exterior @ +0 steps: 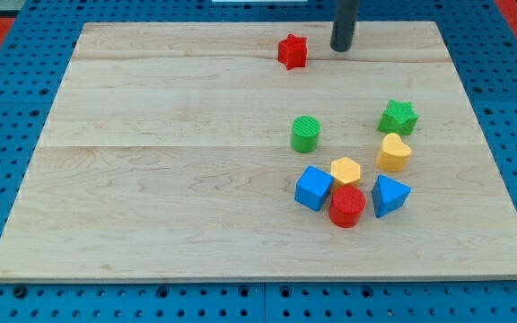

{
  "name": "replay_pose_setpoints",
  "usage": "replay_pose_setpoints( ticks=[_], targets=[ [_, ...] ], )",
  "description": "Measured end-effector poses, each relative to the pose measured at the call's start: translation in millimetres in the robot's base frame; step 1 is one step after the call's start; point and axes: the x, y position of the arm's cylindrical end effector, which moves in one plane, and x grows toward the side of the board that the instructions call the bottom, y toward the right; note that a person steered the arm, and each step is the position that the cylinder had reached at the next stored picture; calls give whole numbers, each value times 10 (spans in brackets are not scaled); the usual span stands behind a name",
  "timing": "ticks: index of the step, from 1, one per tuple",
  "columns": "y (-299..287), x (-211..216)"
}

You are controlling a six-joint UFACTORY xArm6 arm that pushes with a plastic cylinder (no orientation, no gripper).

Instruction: Push the red star slightly to left

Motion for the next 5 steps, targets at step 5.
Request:
replay_pose_setpoints(
  ticks=[5],
  targets=[
    [777, -138]
  ],
)
